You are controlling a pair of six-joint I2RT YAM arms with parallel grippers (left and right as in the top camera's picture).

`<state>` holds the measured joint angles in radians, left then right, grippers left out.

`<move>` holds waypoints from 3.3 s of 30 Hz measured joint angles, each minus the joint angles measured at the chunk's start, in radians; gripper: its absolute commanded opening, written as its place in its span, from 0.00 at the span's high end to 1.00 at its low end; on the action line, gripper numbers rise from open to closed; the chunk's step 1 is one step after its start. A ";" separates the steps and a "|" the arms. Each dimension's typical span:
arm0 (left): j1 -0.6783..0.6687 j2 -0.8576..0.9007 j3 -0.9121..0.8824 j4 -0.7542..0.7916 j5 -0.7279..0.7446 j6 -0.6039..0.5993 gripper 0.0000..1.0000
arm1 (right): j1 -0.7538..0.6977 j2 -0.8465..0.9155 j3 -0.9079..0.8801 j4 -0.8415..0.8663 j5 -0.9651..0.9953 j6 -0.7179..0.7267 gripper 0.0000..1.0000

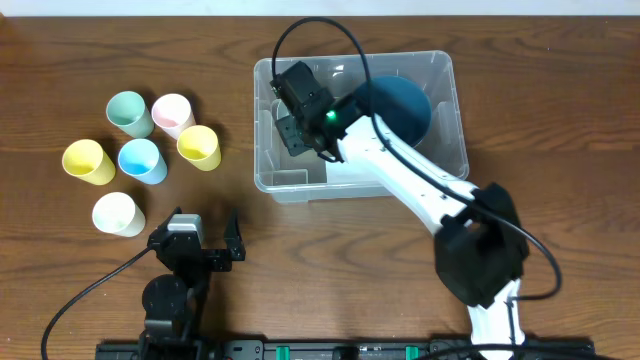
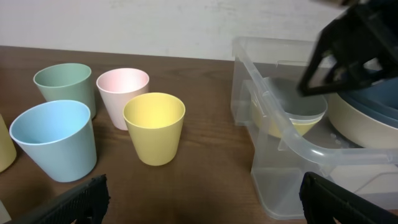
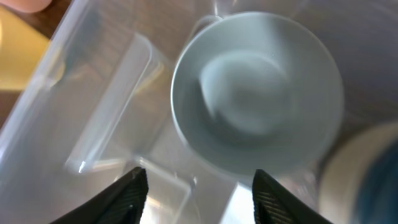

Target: Pack container

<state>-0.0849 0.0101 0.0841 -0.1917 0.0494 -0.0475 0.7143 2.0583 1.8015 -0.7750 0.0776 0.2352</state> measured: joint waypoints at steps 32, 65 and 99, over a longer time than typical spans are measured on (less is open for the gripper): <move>0.000 0.000 0.000 0.000 0.001 -0.001 0.02 | -0.929 -0.338 0.053 -0.402 0.058 0.252 0.01; 0.000 1.253 1.253 -0.870 0.150 -0.053 0.02 | -0.953 -0.322 0.049 -0.404 0.054 0.255 0.01; 0.000 1.781 1.253 -0.578 -0.034 0.047 0.01 | -0.953 -0.322 0.049 -0.404 0.054 0.255 0.01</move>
<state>-0.0849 1.7908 1.3369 -0.7692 0.0154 -0.0002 -0.2382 1.7367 1.8503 -1.1786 0.1318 0.4904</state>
